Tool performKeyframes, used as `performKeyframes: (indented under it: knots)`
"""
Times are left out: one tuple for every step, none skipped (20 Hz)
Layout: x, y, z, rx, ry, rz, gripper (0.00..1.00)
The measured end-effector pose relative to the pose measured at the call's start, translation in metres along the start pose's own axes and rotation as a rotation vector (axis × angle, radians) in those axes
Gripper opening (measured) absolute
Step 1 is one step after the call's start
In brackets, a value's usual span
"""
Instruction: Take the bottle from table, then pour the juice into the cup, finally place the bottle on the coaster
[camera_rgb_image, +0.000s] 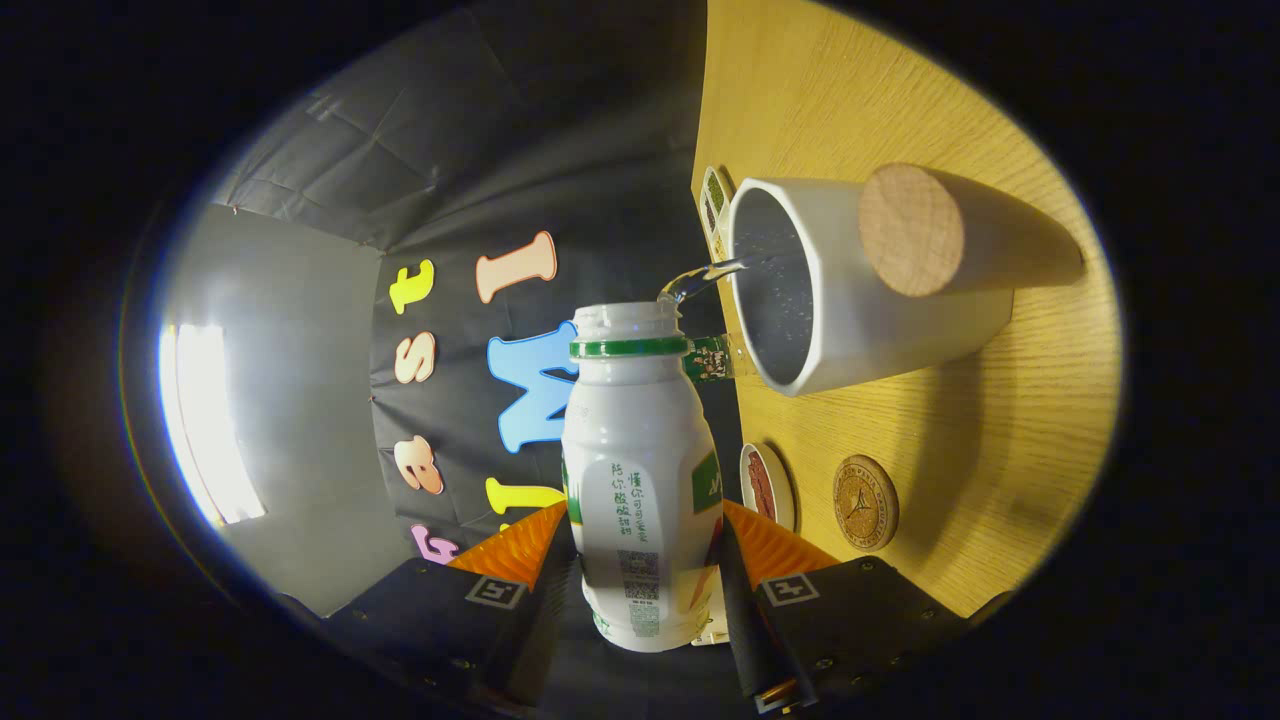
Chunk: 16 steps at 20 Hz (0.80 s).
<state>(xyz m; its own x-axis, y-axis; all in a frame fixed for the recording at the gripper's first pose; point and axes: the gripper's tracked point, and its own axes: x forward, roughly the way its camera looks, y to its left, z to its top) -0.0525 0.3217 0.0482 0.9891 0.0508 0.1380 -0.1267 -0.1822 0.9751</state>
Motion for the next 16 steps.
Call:
performKeyframes:
  knots:
    - [0.0002,0.0,-0.0004,0.003,0.0,0.001,0.7]
    - [0.0006,-0.0002,-0.0011,0.006,0.0,0.001,0.7]
    - [0.0009,-0.0005,-0.0015,0.011,0.0,0.0,0.7]
    - [0.0005,0.0008,-0.0005,0.017,-0.002,0.0,0.7]
    - [0.0004,0.0012,-0.0003,0.021,-0.002,0.002,0.7]
    - [0.0004,0.0011,-0.0006,0.022,-0.003,0.003,0.7]
    - [0.0004,0.0009,0.0004,0.022,-0.006,0.003,0.7]
    - [0.0003,0.0015,0.0003,0.025,-0.007,0.005,0.7]
    - [0.0003,0.002,0.0005,0.033,-0.009,0.009,0.7]
    - [0.0004,0.0023,0.0003,0.039,-0.01,0.011,0.7]
    - [0.0007,0.0021,0.0002,0.042,-0.009,0.011,0.7]
    - [0.0008,0.0029,-0.0002,0.045,-0.009,0.012,0.7]
    - [0.001,0.0029,-0.0003,0.047,-0.009,0.013,0.7]
    - [0.0012,0.0038,-0.0006,0.05,-0.009,0.016,0.7]
    - [0.001,0.0039,-0.0008,0.053,-0.009,0.02,0.7]
    - [0.0016,0.0039,-0.001,0.056,-0.008,0.023,0.7]
